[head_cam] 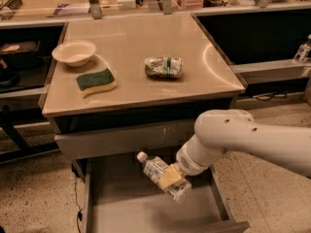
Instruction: Place blue plastic bottle into middle drawer
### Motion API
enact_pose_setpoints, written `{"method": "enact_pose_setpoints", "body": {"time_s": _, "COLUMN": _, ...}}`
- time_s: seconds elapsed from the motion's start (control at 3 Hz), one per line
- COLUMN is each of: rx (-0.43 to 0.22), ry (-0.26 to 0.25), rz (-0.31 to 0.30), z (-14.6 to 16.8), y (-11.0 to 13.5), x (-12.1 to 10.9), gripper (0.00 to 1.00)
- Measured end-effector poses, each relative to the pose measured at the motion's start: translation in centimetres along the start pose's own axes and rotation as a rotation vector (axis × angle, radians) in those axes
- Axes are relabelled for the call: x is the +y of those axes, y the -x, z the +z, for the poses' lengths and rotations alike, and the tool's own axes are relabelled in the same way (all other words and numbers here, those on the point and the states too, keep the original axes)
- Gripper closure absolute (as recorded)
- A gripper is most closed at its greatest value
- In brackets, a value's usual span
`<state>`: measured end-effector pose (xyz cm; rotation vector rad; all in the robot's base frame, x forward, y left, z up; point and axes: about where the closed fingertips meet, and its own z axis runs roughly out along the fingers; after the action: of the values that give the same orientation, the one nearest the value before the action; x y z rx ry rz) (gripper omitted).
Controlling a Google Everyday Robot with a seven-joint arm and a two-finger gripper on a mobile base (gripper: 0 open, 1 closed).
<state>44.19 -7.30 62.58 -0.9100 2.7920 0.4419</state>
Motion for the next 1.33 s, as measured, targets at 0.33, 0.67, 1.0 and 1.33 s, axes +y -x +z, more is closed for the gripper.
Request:
{"method": "enact_pose_setpoints", "body": {"time_s": 0.33, "rx": -0.019, "ry": 0.035, "rz": 0.043, "z": 4.3, "y": 0.3, "x": 0.6, "gripper": 1.0}}
{"method": "enact_pose_setpoints", "body": {"time_s": 0.67, "rx": -0.004, "ry": 0.118, "rz": 0.073, "z": 9.1, "y": 0.4, "x": 2.1, "gripper": 1.0}}
{"method": "enact_pose_setpoints", "body": {"time_s": 1.0, "rx": -0.002, "ry": 0.121, "rz": 0.078, "z": 9.4, "y": 0.3, "x": 2.2, "gripper": 1.0}}
{"method": "enact_pose_setpoints", "body": {"time_s": 1.33, "rx": -0.005, "ry": 0.142, "rz": 0.138, "z": 12.8, "y": -0.6, "x": 2.3, "gripper": 1.0}}
